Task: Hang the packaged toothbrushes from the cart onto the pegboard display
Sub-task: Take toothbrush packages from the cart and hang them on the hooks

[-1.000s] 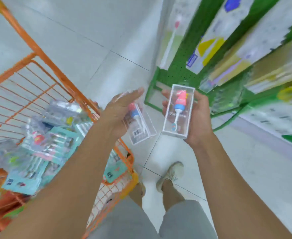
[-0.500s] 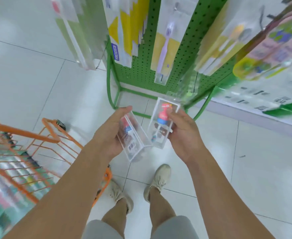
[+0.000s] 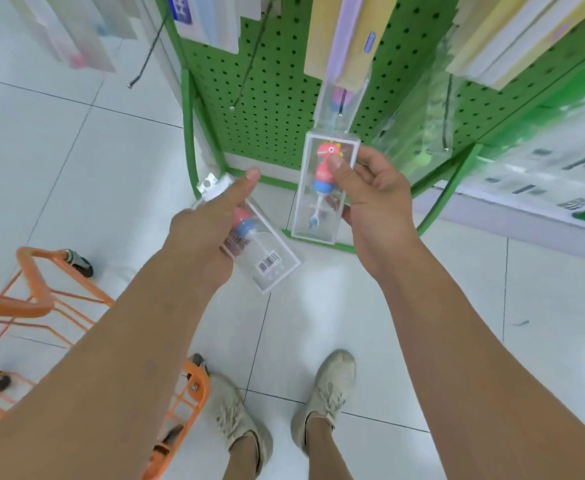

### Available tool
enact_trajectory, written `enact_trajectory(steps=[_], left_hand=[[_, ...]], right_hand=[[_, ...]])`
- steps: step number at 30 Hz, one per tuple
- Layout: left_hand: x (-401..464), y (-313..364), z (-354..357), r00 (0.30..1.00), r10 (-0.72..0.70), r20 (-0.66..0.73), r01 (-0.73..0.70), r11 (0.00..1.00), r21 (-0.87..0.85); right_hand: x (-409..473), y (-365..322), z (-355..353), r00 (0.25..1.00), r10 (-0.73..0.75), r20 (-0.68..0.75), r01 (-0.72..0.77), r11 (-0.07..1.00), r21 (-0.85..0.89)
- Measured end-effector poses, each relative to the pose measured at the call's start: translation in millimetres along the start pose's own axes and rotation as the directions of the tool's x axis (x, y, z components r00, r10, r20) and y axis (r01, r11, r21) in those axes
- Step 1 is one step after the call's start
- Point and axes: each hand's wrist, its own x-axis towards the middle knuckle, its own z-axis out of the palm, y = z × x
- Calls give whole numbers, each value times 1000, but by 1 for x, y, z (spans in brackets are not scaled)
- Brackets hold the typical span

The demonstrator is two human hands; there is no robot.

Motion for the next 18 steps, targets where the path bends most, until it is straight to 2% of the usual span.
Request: enact_trajectory(steps=[6,18], left_hand=[[10,-3,-1,991,-19,132,22,1000,-21],[6,-2,8,996,-6,90,14,996,-89]], right_hand=[[12,2,9,999,-24,-46,24,1000,12],[19,9,7,995,-13,-96,14,1000,5]])
